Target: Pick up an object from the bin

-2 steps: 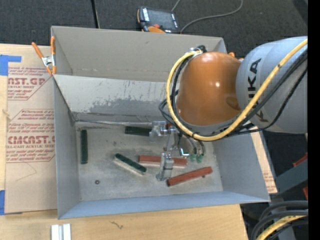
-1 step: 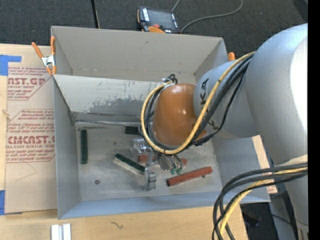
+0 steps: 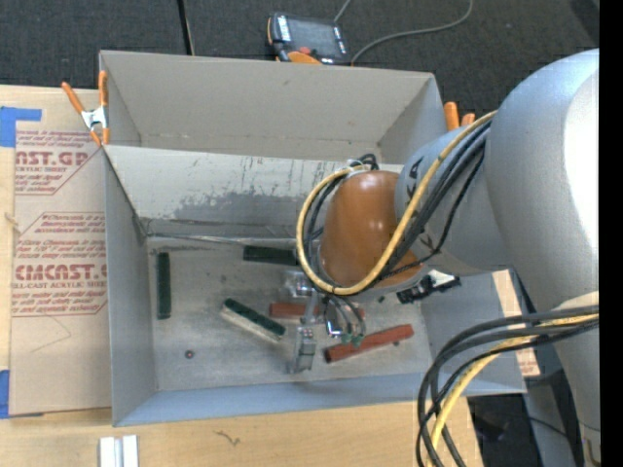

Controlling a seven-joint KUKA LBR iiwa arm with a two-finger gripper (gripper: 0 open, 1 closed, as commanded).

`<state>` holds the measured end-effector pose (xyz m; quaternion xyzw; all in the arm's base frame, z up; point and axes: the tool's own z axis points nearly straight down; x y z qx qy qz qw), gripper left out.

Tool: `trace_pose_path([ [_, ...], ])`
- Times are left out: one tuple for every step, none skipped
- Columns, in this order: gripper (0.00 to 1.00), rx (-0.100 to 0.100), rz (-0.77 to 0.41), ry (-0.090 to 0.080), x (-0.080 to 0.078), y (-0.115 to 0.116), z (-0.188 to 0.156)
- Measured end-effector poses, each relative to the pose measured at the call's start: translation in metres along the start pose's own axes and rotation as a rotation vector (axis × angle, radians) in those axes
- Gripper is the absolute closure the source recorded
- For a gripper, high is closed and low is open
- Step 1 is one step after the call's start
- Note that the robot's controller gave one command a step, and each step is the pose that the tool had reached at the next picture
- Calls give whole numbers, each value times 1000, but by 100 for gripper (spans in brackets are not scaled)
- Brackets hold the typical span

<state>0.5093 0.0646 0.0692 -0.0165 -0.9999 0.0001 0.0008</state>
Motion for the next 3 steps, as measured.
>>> trace_pose_path([
  [100, -2, 0, -1, 0, 1, -1],
  [100, -3, -6, -9, 3, 8, -96],
  [100, -4, -11, -14, -58, 37, -207],
])
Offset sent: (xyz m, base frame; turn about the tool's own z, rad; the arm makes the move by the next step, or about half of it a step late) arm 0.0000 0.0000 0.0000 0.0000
